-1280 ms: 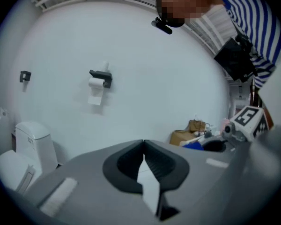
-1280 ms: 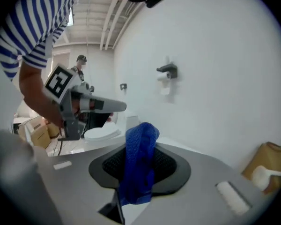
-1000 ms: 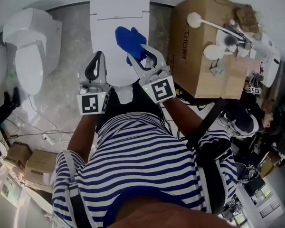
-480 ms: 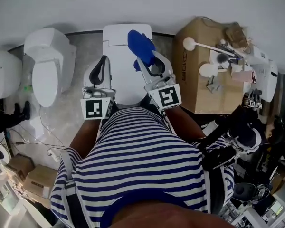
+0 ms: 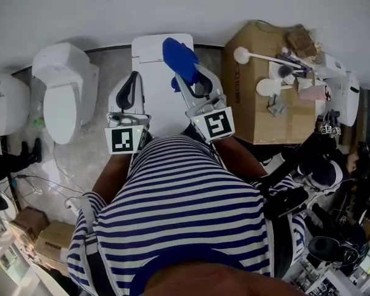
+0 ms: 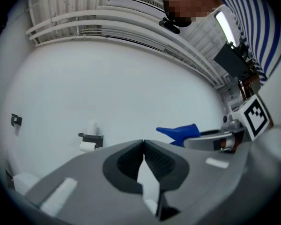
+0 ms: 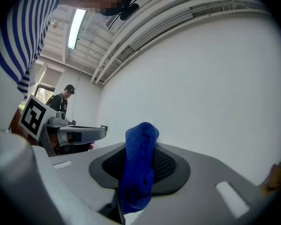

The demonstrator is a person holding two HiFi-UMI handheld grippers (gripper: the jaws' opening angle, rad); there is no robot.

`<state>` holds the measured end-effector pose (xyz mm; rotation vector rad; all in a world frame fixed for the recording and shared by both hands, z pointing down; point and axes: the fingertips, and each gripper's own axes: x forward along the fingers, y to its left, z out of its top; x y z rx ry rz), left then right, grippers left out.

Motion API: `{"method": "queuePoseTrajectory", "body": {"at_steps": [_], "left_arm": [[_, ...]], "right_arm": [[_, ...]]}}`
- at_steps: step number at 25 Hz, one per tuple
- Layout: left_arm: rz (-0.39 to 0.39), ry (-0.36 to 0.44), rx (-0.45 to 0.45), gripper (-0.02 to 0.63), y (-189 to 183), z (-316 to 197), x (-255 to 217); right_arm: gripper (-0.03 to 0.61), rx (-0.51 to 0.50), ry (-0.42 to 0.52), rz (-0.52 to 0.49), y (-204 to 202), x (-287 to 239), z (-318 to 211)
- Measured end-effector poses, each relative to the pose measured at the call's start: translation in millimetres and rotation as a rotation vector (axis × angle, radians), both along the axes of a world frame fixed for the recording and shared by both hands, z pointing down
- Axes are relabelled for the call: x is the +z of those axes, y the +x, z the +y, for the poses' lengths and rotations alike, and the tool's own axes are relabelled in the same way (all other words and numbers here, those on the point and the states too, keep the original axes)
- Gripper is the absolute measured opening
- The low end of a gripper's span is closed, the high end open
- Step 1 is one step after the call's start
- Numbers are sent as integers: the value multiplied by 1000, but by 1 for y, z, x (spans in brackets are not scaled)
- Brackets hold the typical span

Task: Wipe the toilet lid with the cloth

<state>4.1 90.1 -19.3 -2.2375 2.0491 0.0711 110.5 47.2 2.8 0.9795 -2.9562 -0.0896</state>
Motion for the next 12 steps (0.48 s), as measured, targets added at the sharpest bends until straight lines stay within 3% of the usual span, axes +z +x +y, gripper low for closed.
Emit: {"method": "queuePoseTrajectory", "body": {"at_steps": [6, 12], "left_arm": [[-6, -28, -3, 3, -2, -2, 7], [-22, -47, -75, 3, -3, 15, 12]], "right_arm": [[120, 3, 12, 21, 1, 1, -1], [120, -63, 7, -7, -6, -1, 8]]}}
